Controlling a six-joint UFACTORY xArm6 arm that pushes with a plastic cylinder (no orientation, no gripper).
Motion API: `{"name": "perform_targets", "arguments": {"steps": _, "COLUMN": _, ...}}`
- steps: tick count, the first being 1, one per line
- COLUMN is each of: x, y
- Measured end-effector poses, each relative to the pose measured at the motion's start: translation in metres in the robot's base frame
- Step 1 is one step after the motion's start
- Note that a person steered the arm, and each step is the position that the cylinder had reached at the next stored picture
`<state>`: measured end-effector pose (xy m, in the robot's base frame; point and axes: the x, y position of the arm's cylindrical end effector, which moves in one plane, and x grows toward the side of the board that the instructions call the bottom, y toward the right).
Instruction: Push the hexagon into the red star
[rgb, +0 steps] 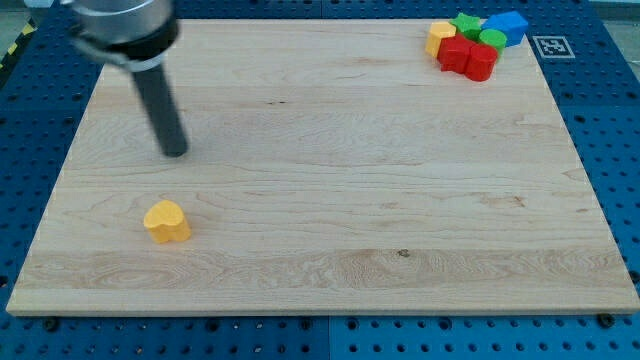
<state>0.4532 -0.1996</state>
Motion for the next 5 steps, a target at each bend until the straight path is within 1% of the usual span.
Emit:
{"name": "perform_targets", "arguments": {"steps": 1, "x": 0.054, "y": -0.03}}
{"name": "perform_targets", "arguments": {"steps": 2, "x": 0.08, "y": -0.031}}
{"name": "perform_targets", "arguments": {"steps": 3, "x": 0.08, "y": -0.028}}
{"name": "perform_targets", "arguments": {"steps": 4, "x": 0.087, "y": -0.001}}
{"name": "perform_targets", "arguments": {"steps": 5, "x": 0.096, "y": 0.039}}
